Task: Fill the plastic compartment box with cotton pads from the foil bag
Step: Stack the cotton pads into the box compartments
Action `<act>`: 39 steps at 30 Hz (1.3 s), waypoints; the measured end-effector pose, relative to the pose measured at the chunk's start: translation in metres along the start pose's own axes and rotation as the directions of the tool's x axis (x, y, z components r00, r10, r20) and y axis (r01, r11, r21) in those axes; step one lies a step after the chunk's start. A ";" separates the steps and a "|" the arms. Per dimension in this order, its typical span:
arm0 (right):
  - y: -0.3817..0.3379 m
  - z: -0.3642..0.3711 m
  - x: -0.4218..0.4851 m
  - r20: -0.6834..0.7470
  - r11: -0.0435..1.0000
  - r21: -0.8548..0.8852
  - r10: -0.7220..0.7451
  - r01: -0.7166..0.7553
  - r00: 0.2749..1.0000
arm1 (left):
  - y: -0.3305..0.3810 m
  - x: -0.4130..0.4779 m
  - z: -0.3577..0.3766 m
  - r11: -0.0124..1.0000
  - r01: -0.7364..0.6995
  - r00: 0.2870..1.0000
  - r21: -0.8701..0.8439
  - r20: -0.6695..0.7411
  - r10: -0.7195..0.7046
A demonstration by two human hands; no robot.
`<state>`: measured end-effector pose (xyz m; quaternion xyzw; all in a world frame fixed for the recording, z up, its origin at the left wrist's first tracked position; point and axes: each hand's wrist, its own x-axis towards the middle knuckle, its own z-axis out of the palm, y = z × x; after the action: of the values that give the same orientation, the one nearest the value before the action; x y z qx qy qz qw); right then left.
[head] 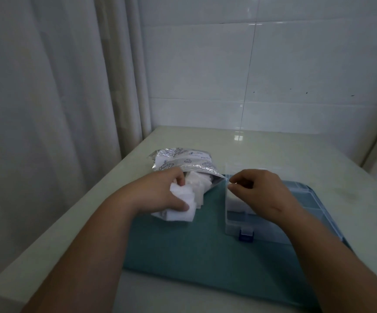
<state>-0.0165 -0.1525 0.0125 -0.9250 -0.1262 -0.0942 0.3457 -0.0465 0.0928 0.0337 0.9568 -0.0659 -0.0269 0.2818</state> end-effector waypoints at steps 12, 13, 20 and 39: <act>0.001 -0.015 0.003 0.055 0.843 0.526 0.100 -0.114 0.994 | 0.052 0.042 0.026 0.846 -0.155 0.988 -0.511 -0.073 0.137; 0.003 -0.017 0.003 0.085 0.808 0.572 0.112 -0.141 0.990 | 0.056 0.047 0.029 0.812 -0.140 0.990 -0.566 -0.059 0.129; 0.009 -0.024 0.006 0.121 0.778 0.596 0.157 -0.198 0.980 | 0.068 0.067 0.047 0.627 -0.061 0.990 -0.776 0.033 0.138; 0.021 -0.039 0.012 0.062 0.548 0.803 0.315 -0.234 0.947 | 0.052 0.069 0.063 0.377 -0.124 0.991 -0.918 -0.096 0.091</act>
<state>-0.0022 -0.1920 0.0317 -0.6729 0.0069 -0.0136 0.7395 0.0100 0.0065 0.0082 0.6337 -0.0976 -0.0265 0.7670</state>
